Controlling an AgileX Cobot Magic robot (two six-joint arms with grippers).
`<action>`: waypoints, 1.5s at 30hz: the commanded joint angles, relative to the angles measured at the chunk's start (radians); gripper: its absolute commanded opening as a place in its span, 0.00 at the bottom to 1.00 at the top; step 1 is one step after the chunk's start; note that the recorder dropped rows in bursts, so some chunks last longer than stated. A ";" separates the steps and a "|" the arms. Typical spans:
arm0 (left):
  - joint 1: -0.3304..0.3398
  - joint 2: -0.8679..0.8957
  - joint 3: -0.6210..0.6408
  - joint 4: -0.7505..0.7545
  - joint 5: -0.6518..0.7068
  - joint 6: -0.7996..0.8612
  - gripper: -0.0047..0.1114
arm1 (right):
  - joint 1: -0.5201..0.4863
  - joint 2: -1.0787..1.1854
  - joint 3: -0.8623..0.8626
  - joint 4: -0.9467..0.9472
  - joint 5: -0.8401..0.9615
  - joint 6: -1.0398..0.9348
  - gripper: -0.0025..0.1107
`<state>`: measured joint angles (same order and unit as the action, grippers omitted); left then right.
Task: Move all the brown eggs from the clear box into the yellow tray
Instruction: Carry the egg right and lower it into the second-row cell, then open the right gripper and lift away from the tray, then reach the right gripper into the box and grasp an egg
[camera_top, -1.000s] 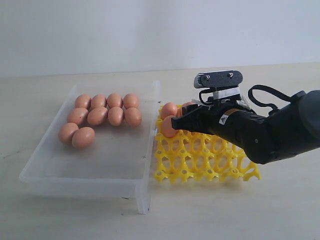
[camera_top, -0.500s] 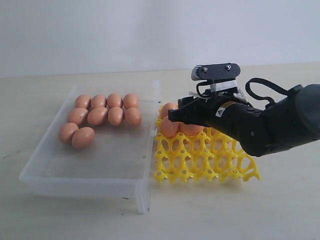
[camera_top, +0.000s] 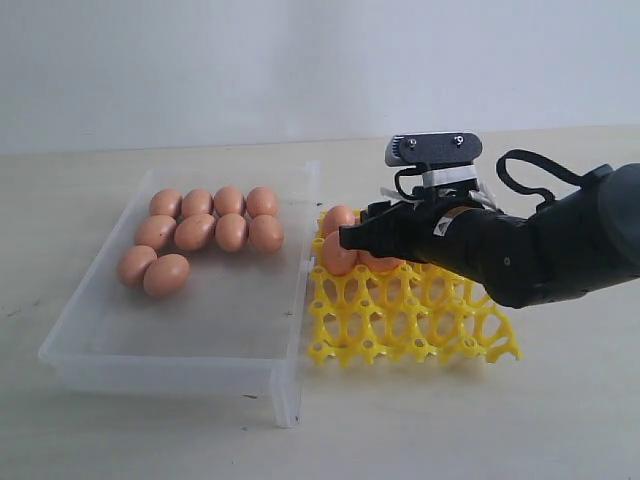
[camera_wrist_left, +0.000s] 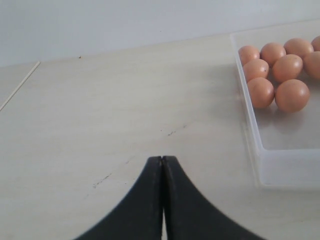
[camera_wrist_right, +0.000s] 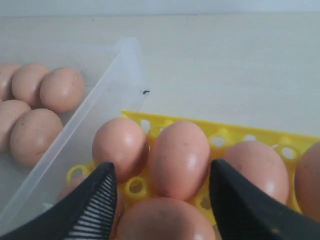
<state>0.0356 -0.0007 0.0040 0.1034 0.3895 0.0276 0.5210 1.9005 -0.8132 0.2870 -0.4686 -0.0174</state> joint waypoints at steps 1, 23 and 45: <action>-0.006 0.001 -0.004 -0.002 -0.009 -0.005 0.04 | -0.013 -0.002 -0.006 0.058 0.044 -0.008 0.49; -0.006 0.001 -0.004 -0.002 -0.009 -0.005 0.04 | -0.009 -0.095 -0.125 0.074 0.366 0.115 0.43; -0.006 0.001 -0.004 -0.002 -0.009 -0.005 0.04 | 0.202 0.087 -0.855 0.056 1.213 -0.178 0.41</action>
<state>0.0356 -0.0007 0.0040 0.1034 0.3895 0.0276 0.6991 1.8892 -1.5338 0.3591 0.6088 -0.2110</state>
